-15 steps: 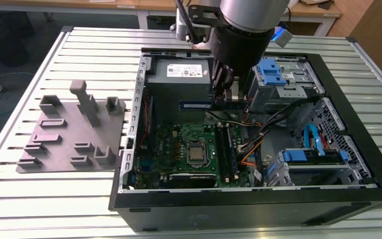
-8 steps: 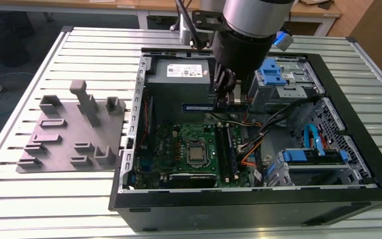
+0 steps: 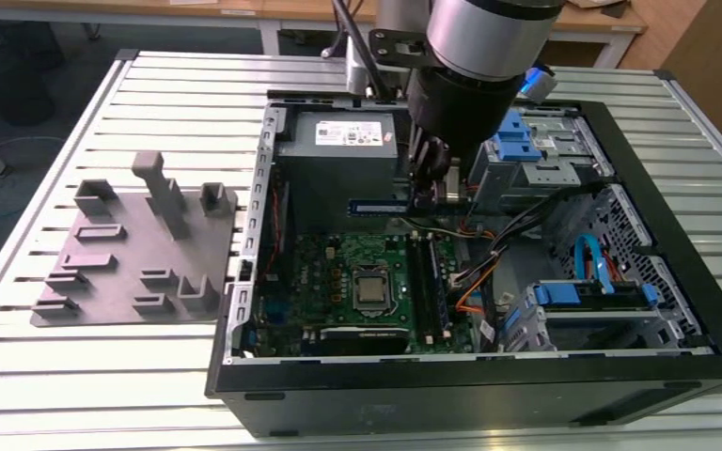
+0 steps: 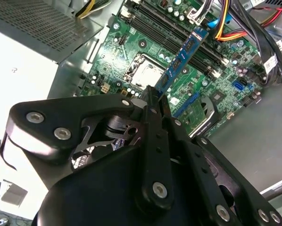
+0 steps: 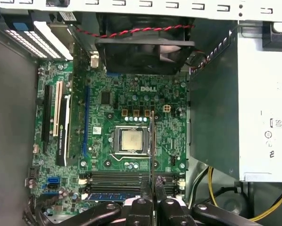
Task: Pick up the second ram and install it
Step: 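Pick up the second ram and move it above second insertion slot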
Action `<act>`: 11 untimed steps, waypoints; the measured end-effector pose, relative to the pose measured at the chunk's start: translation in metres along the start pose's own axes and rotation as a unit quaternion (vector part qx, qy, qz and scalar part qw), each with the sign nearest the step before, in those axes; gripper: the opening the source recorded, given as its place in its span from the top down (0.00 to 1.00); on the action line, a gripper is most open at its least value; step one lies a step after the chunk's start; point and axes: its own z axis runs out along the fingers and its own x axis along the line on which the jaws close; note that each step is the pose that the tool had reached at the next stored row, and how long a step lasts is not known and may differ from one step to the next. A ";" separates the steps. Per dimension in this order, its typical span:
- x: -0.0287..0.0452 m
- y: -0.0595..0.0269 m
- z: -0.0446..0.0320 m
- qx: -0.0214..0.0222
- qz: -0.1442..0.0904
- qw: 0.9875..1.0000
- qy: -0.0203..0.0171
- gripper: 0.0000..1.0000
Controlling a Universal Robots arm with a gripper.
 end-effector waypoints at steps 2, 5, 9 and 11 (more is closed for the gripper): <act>0.0001 -0.0012 0.0016 0.000 0.000 1.000 0.000 0.89; 0.0002 -0.0027 0.0040 0.000 0.000 1.000 0.000 0.89; 0.0004 -0.0049 0.0088 0.000 0.000 1.000 0.000 0.89; 0.0006 -0.0061 0.0119 0.000 0.000 1.000 0.000 0.89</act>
